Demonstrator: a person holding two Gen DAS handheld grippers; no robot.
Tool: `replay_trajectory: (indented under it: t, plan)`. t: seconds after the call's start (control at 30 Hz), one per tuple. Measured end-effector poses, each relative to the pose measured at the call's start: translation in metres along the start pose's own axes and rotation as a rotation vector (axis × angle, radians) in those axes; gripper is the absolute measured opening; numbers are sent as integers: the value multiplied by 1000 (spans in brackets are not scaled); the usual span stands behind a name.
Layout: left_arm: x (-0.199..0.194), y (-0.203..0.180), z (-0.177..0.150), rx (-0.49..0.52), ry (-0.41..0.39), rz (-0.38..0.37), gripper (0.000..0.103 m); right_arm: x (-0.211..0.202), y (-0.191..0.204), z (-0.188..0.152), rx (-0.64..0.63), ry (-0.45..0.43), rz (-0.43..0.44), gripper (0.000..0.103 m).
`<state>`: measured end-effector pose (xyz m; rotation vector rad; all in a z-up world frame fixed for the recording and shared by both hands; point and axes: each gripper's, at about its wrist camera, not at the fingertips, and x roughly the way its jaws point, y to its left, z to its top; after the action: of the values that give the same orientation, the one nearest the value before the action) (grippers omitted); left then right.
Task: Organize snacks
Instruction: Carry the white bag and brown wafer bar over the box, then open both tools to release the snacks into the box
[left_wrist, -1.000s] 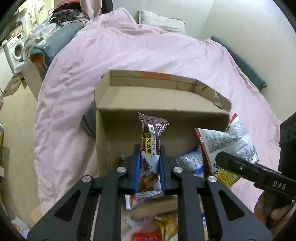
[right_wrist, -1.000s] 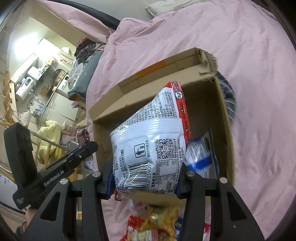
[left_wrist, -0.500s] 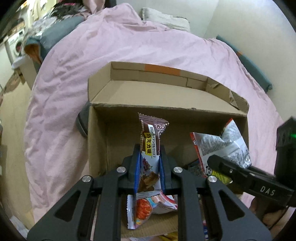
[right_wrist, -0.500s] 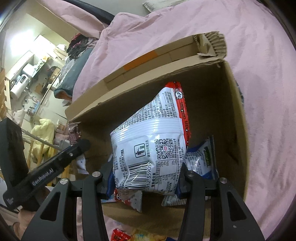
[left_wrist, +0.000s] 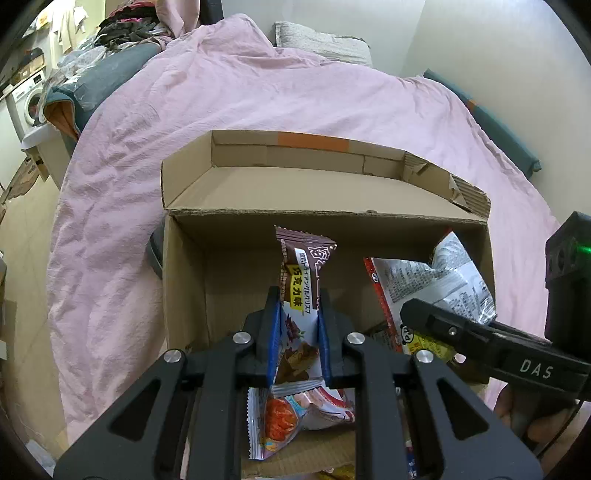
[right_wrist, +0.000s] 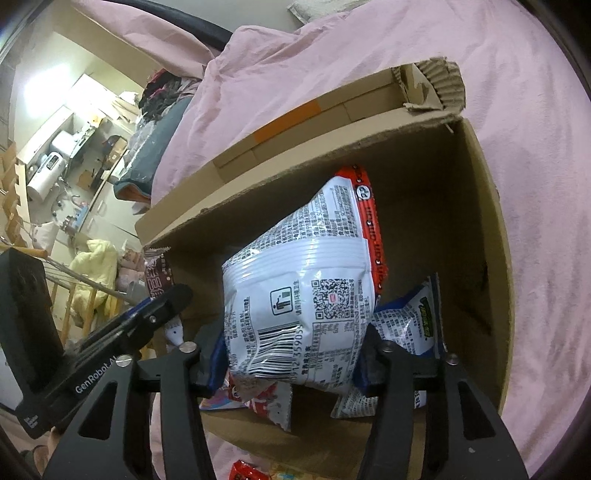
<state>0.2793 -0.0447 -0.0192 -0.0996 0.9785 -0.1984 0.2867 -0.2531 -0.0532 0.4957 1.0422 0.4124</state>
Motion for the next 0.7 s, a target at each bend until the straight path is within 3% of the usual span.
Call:
replay_trajectory:
  t: [0.13, 0.2, 0.37, 0.5, 0.57, 0.7]
  plan:
    - [-1, -2, -1, 3, 5, 16, 21, -1, 0, 0, 3, 0, 3, 57]
    - [-2, -3, -1, 6, 3, 27, 36, -2, 1, 1, -2, -2, 0, 60]
    - [-7, -2, -1, 5, -17, 39, 53, -6, 14, 1, -78, -17, -60, 67]
    - [-17, -1, -1, 2, -64, 58, 82, -16, 26, 1, -179, -54, -173, 84]
    - [-19, 0, -1, -5, -74, 59, 87, -19, 26, 1, -184, -60, -189, 86]
    - [-19, 0, -2, -7, -63, 54, 87, -23, 18, 2, -155, -54, -181, 86]
